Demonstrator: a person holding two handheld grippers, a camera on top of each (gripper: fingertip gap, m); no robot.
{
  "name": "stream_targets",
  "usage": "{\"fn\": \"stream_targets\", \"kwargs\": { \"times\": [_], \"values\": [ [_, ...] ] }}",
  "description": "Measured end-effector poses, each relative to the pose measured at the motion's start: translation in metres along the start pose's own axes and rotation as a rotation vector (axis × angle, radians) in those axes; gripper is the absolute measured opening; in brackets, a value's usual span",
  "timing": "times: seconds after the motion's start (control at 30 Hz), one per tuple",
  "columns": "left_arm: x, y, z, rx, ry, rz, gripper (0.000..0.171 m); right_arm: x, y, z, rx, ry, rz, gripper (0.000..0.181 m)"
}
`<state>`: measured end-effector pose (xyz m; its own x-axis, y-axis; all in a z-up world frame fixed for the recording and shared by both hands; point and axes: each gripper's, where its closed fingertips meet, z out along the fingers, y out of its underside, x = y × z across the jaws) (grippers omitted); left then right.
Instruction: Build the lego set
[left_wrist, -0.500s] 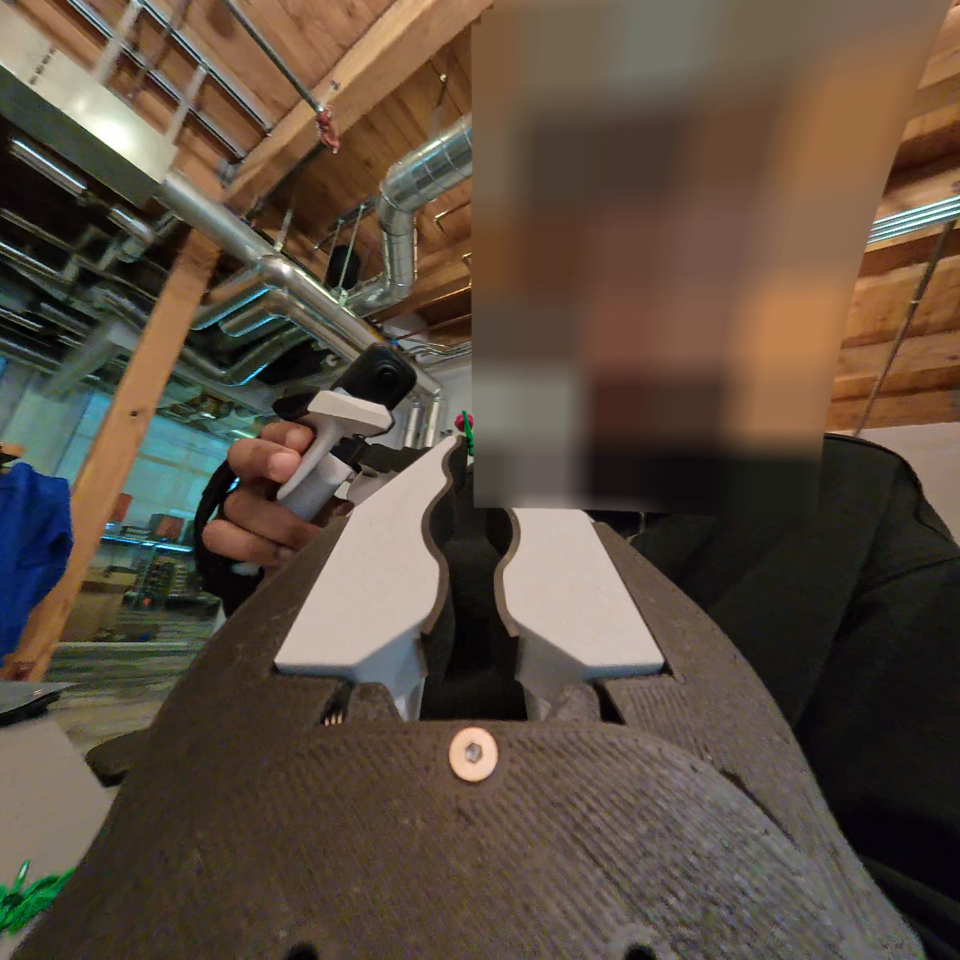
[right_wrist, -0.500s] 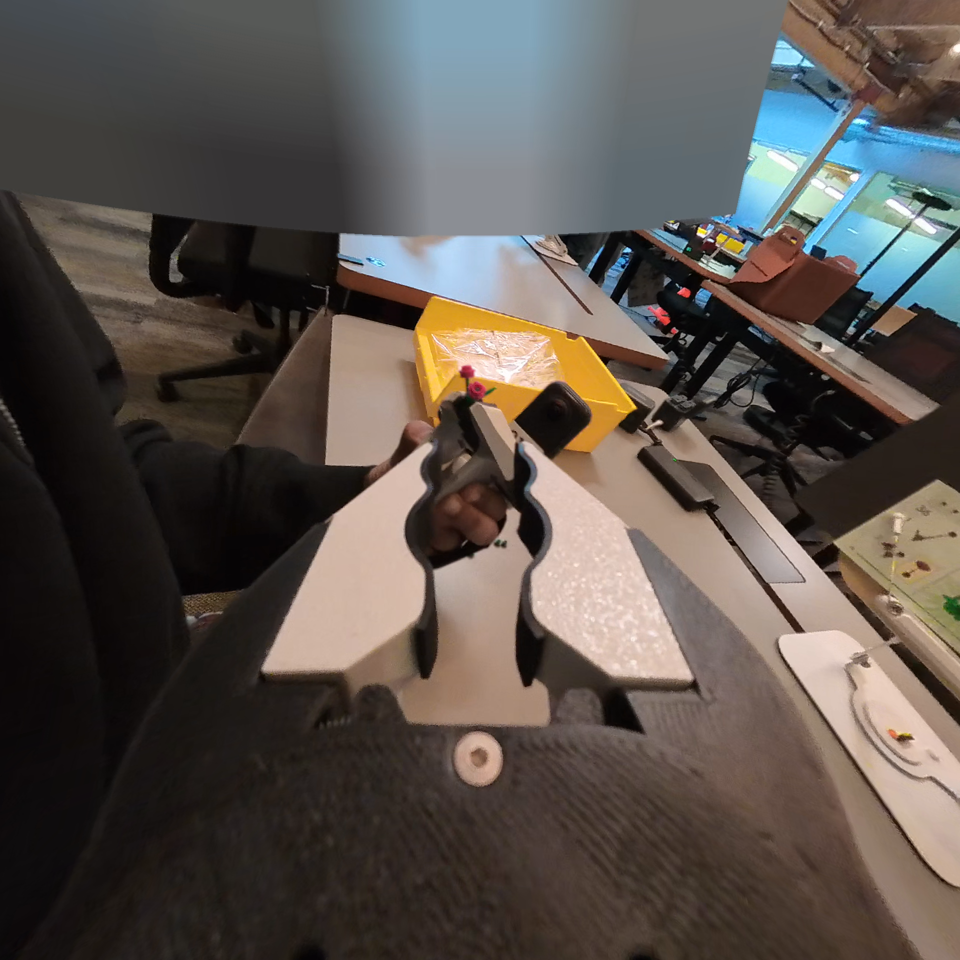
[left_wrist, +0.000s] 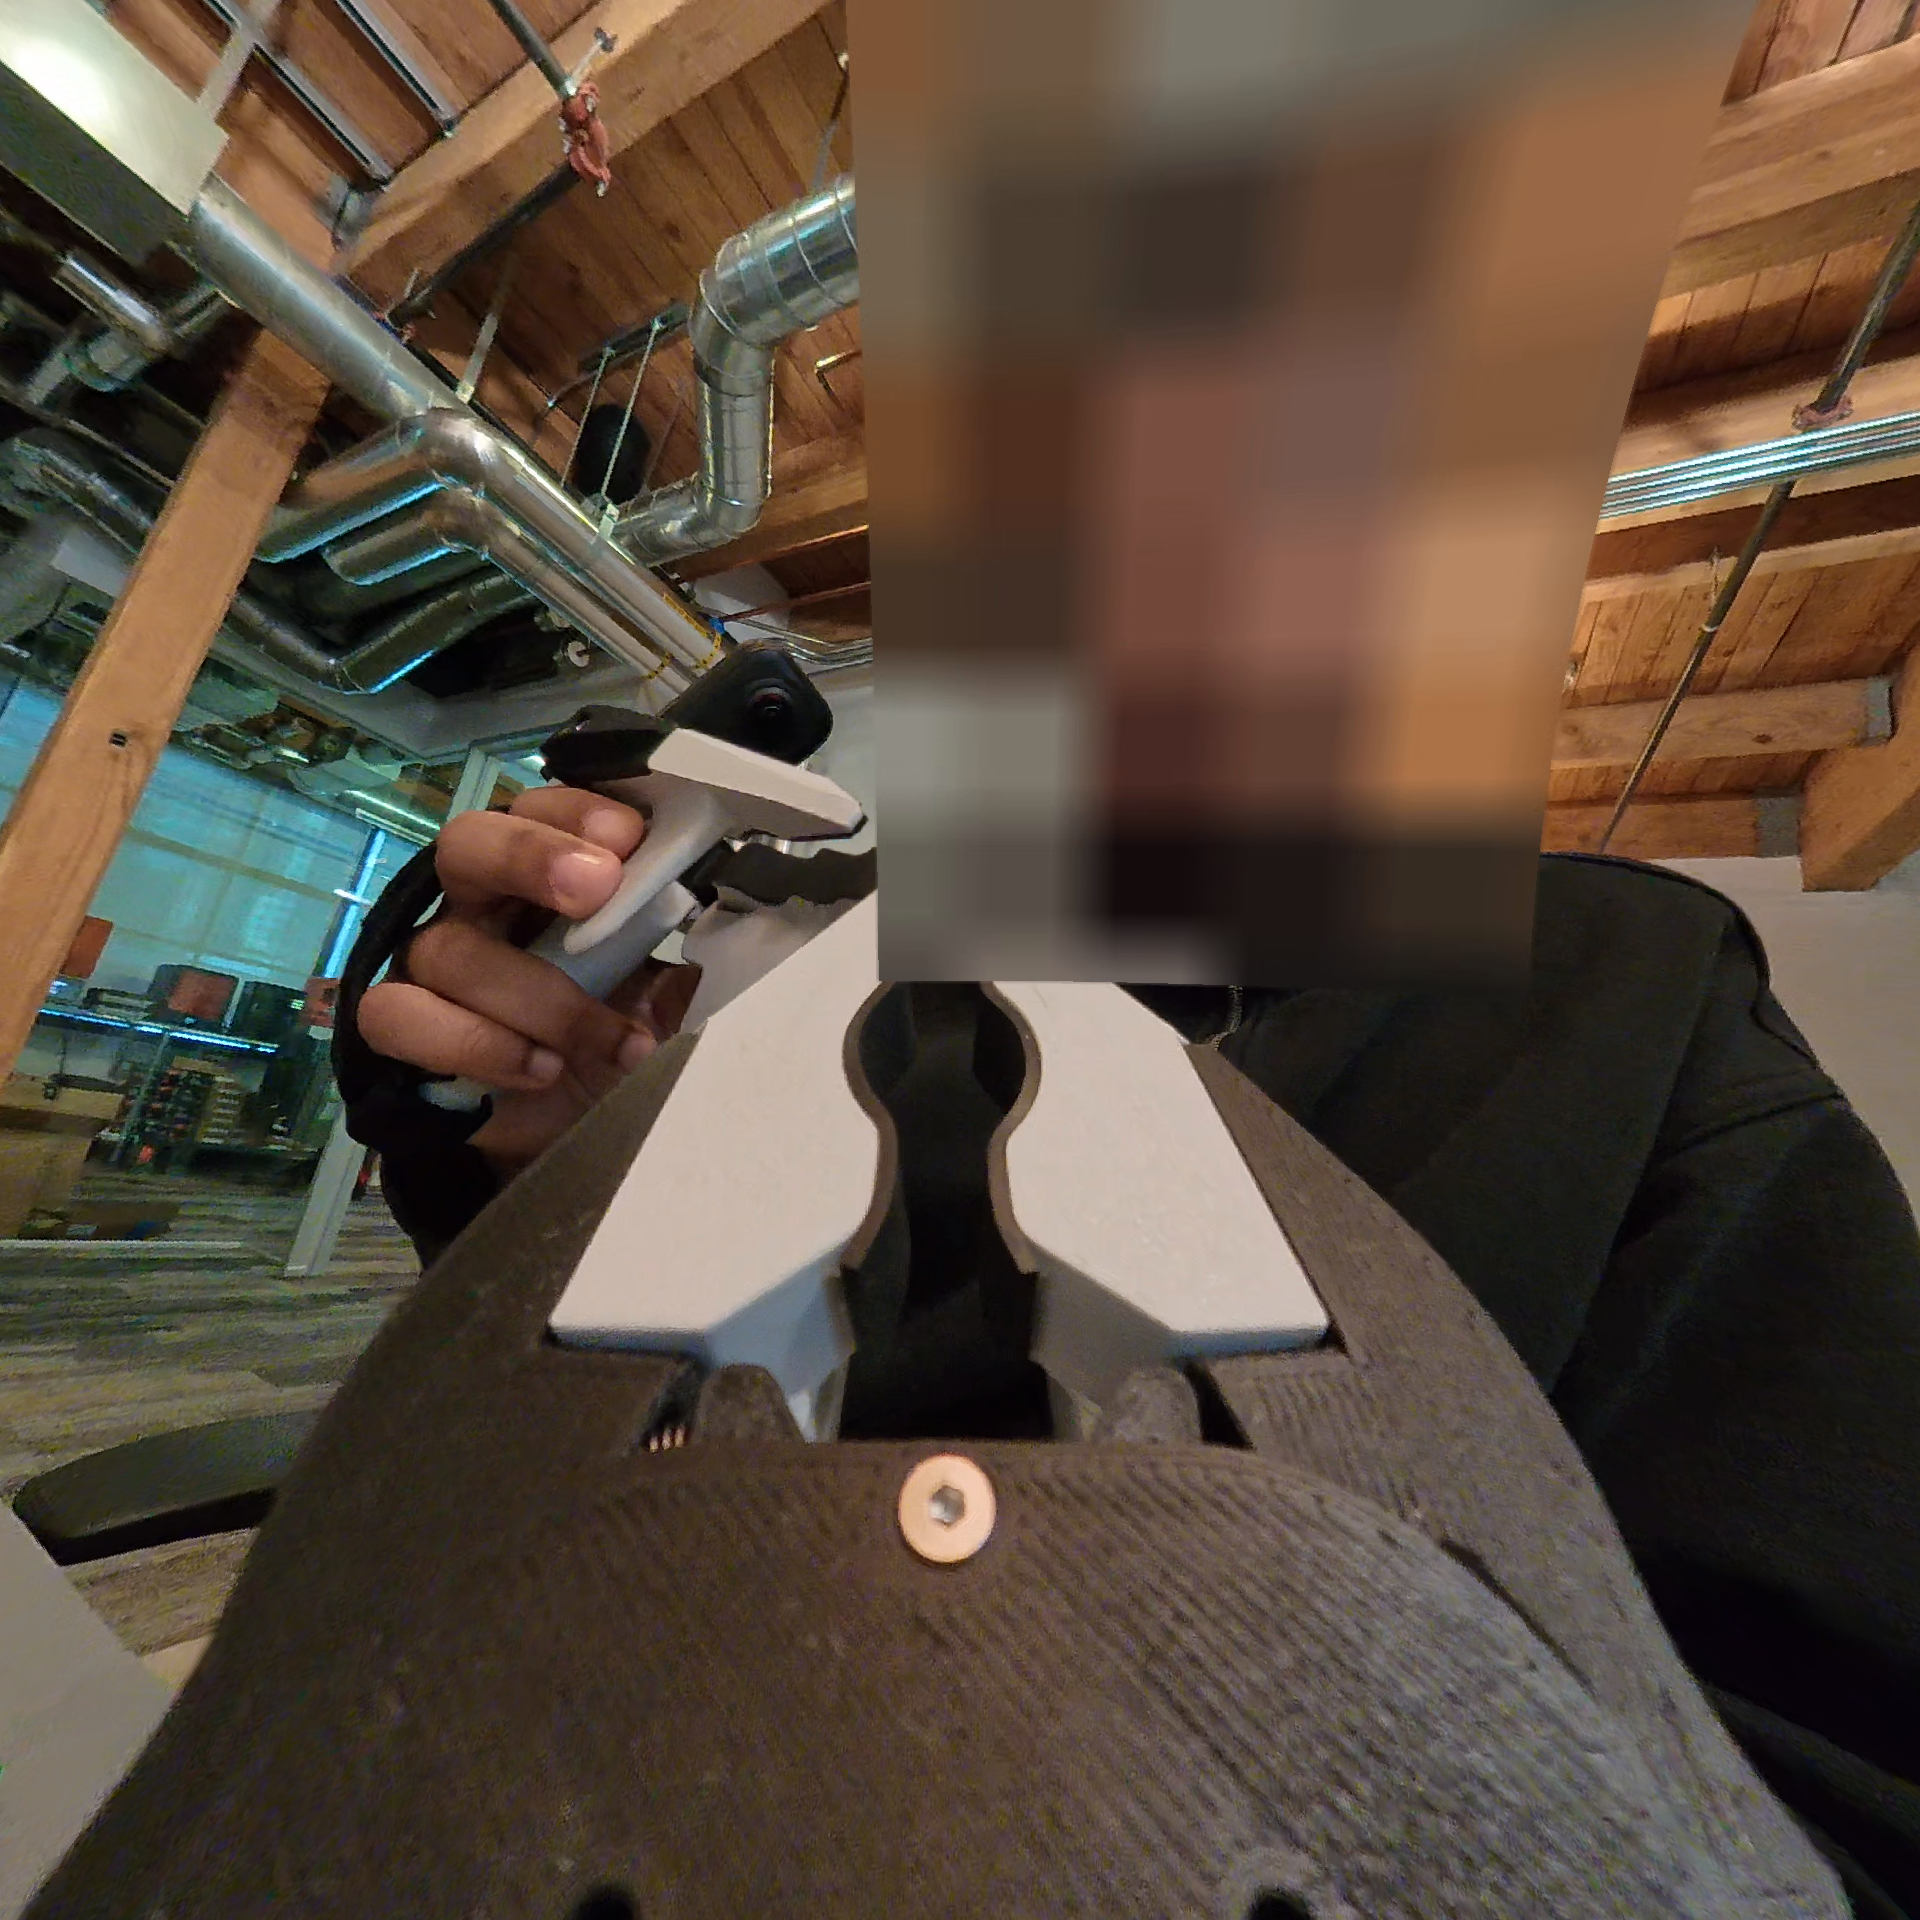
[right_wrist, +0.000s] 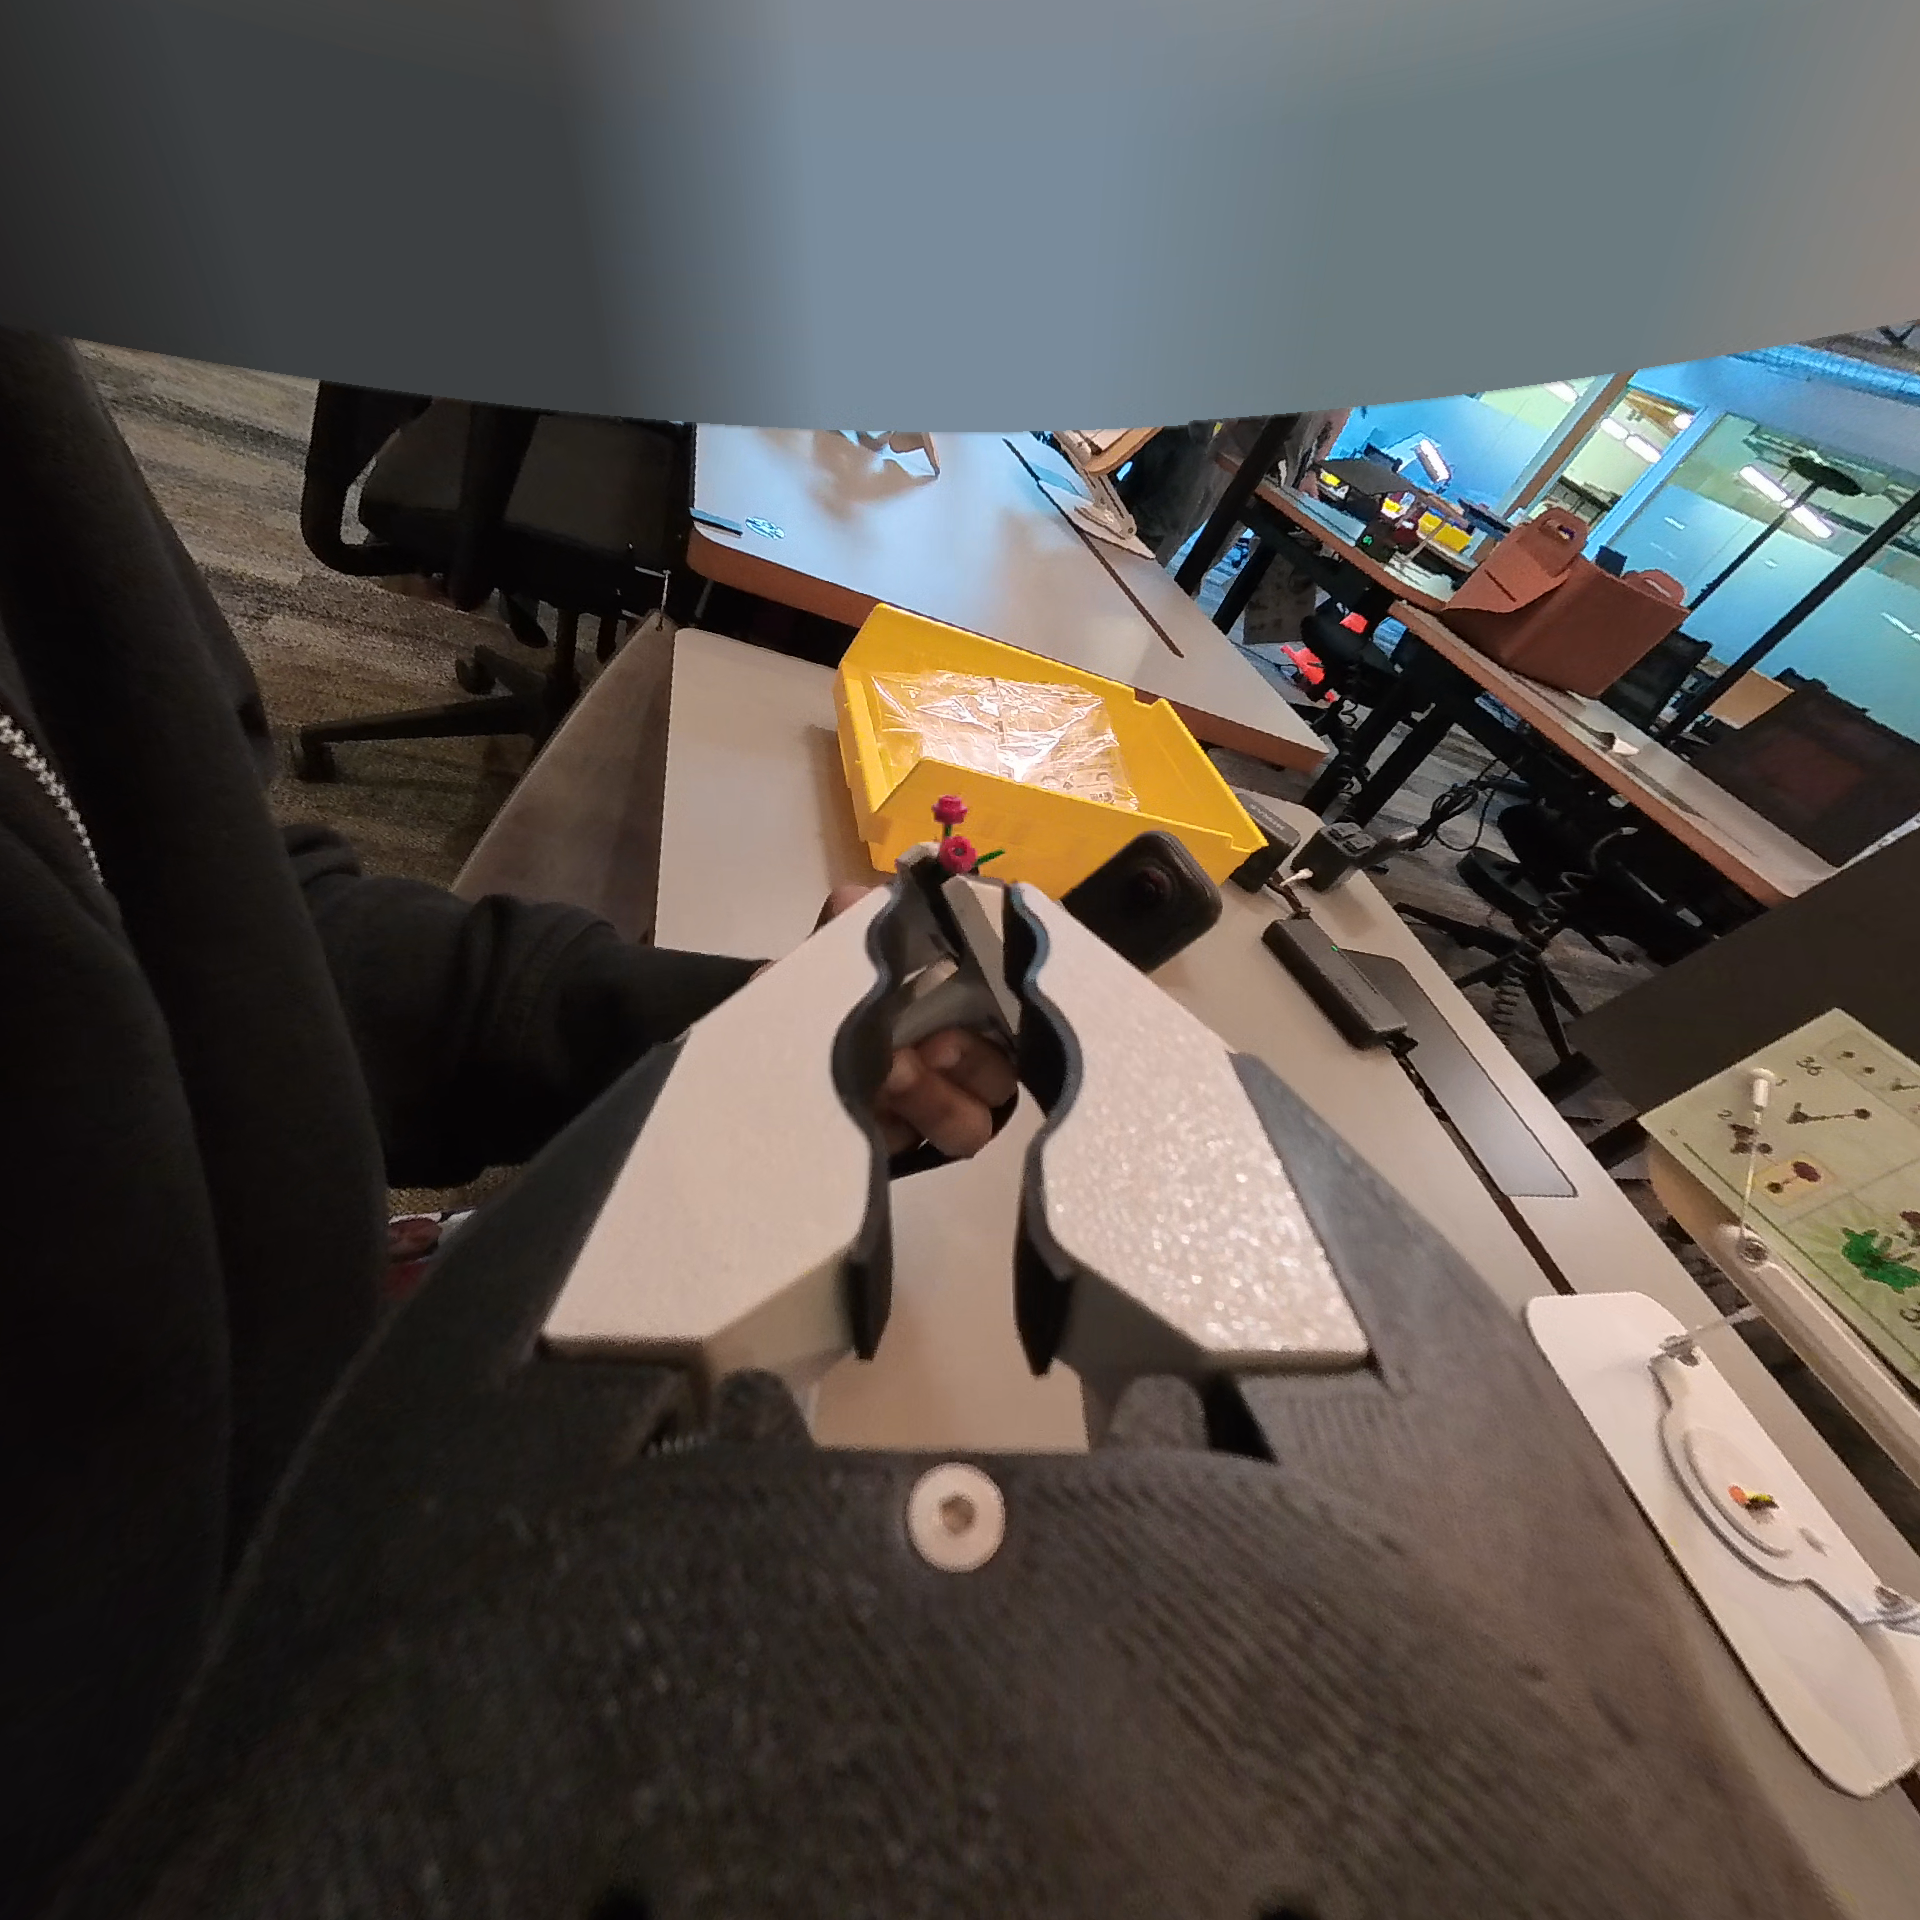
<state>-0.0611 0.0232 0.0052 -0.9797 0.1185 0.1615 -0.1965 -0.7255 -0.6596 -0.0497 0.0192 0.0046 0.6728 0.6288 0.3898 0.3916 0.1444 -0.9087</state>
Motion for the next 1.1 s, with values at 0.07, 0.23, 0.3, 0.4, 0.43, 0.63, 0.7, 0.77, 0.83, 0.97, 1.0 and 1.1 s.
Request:
{"fn": "stream_targets", "kwargs": {
  "times": [0.07,0.23,0.3,0.4,0.43,0.63,0.7,0.77,0.83,0.97,1.0,1.1],
  "values": [
    [-0.001,0.002,0.001,0.004,0.009,-0.016,0.001,0.000,0.000,0.002,0.006,0.000,0.001,0.013],
    [-0.005,0.005,0.000,-0.003,0.004,-0.032,0.001,-0.001,0.001,0.007,0.008,-0.019,0.011,0.012],
    [-0.005,0.006,0.001,-0.005,0.003,-0.033,0.001,-0.002,0.003,0.007,0.004,-0.024,0.015,0.011],
    [-0.007,0.007,0.001,-0.009,-0.006,-0.035,0.001,-0.002,0.006,0.007,0.000,-0.026,0.020,0.009],
    [-0.008,0.008,0.001,-0.012,-0.009,-0.038,0.001,-0.001,0.006,0.006,0.001,-0.026,0.022,0.009],
    [-0.012,0.012,0.000,-0.030,-0.034,-0.048,0.000,-0.002,0.007,0.004,-0.004,-0.030,0.020,0.006],
    [-0.012,0.012,0.000,-0.032,-0.038,-0.045,0.000,-0.002,0.007,0.004,-0.010,-0.029,0.016,0.006],
    [-0.012,0.012,0.001,-0.036,-0.047,-0.037,0.000,-0.003,0.008,0.004,-0.017,-0.030,0.013,0.006],
    [-0.012,0.012,0.000,-0.043,-0.055,-0.033,0.000,-0.003,0.008,0.004,-0.027,-0.033,0.010,0.006],
    [-0.013,0.012,-0.001,-0.041,-0.059,-0.033,0.000,-0.003,0.010,0.003,-0.041,-0.031,0.003,0.006],
    [-0.013,0.012,-0.001,-0.041,-0.058,-0.034,0.000,-0.003,0.010,0.003,-0.041,-0.032,0.003,0.006],
    [-0.015,0.012,-0.001,-0.042,-0.066,-0.032,0.000,-0.003,0.011,0.003,-0.042,-0.035,0.009,0.006]
  ]
}}
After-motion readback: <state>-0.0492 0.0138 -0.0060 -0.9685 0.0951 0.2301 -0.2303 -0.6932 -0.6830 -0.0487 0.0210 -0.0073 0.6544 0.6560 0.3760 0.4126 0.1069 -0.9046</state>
